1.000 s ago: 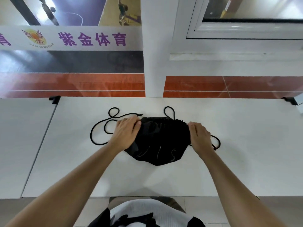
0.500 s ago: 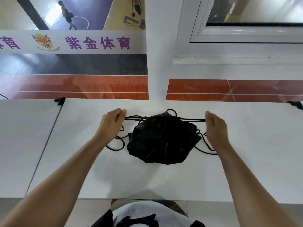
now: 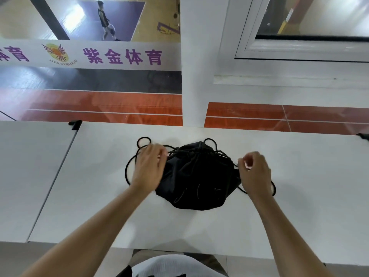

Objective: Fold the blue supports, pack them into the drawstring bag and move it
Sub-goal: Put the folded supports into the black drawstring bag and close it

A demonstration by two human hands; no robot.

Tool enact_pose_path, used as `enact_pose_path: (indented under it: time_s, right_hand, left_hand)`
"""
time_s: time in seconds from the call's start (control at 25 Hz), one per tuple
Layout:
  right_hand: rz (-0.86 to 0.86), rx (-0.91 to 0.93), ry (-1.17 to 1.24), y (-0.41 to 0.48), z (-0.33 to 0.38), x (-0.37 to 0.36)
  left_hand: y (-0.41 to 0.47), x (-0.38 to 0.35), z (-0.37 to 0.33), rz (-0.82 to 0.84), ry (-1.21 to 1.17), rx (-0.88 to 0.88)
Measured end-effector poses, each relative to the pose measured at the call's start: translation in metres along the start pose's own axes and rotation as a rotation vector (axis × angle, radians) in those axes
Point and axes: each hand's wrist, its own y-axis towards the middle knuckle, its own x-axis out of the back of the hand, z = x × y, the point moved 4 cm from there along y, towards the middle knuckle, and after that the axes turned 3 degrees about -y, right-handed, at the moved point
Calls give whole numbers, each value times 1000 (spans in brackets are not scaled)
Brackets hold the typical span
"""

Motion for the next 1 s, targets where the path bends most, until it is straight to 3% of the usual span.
enact_pose_path:
  time_s: [0.08, 0.16, 0.28, 0.4, 0.52, 0.68, 0.88, 1.0]
  right_hand:
    - [147, -18, 106, -17, -12, -14]
    - [295, -3, 158, -28, -23, -26]
    - [328, 103, 62, -26, -25, -39]
    - [337, 25, 161, -25, -15, -44]
    - [324, 22, 235, -43, 7, -38]
    - [249, 30, 257, -60, 46, -19]
    - [90, 147, 298, -96, 123, -7]
    - [96, 173, 342, -138, 172, -31]
  left_hand:
    - [-27, -26, -8, 194, -78, -8]
    - [-42, -47, 5, 388, -117, 91]
    - [-44, -55, 22, 486, -88, 137]
    - [-47, -57, 18, 588, -25, 140]
    - [-55, -50, 15, 504, -255, 187]
    - [-53, -19, 18, 333, -474, 108]
    - [-85, 83, 64, 95, -604, 259]
    - [-133, 153, 101, 26, -625, 285]
